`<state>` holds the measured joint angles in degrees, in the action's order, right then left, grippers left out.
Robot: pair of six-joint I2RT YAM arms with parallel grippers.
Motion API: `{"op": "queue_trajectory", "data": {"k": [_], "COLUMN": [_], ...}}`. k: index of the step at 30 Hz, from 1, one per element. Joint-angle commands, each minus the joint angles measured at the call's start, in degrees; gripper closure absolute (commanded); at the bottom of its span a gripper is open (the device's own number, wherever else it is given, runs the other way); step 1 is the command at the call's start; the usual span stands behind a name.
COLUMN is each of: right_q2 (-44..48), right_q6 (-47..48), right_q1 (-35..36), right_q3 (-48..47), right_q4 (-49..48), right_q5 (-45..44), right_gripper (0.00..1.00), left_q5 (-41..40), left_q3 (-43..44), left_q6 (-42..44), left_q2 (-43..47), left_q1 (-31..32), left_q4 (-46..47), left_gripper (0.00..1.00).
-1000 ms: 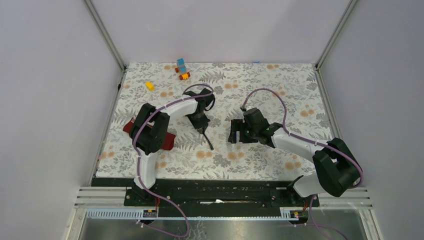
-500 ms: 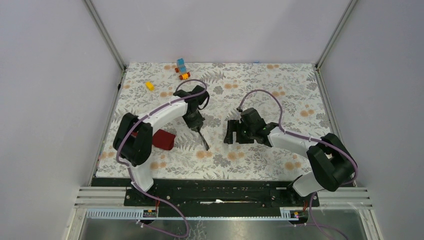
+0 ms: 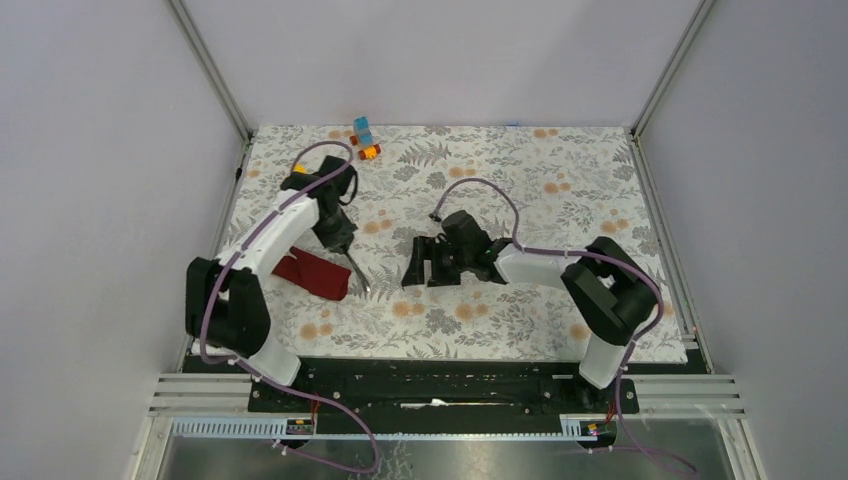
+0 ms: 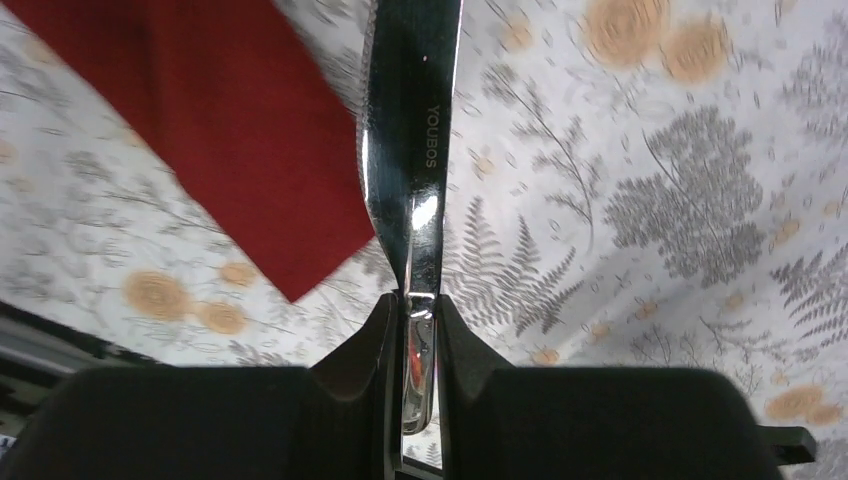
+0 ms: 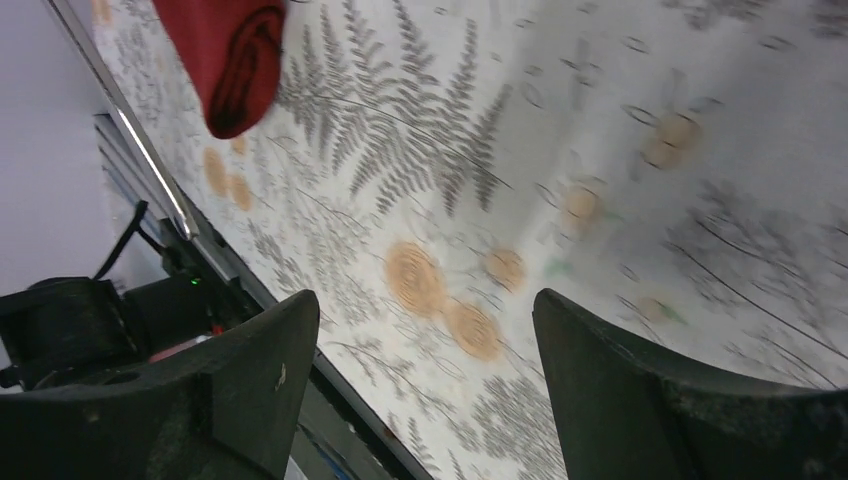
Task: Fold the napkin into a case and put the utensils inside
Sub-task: Insert the knife into the folded napkin.
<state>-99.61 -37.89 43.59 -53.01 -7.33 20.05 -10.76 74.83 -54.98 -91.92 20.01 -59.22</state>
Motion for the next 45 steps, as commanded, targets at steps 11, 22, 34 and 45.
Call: {"op": "queue_trajectory", "data": {"k": [11,22,34,45], "right_q2": [-19.7,-28.8,-32.1,-33.0], "right_q6": [-8.6,-8.7,-5.9,-4.6], "right_q1": [9.2,10.8,11.4,11.6], "right_q3": [-22.0,-33.5,-36.1,-38.0], "right_q4": [-7.3,-5.1,-3.6,-1.7], "right_q5": [6.2,5.7,4.4,3.6], "right_gripper": [0.18,0.25,0.28,0.27], "left_q5": [-7.0,-5.2,-2.7,-2.8], "left_q3": [-1.3,0.9,0.9,-0.5], "left_q6": [16.2,20.3,15.8,12.9], "left_q2": [10.3,3.7,-3.3,-5.7], "left_q1": [-25.7,-39.8,-41.0,-40.8], "left_q4": [-1.7,6.0,13.5,15.5], "left_gripper": [1.0,1.0,1.0,1.0]}}
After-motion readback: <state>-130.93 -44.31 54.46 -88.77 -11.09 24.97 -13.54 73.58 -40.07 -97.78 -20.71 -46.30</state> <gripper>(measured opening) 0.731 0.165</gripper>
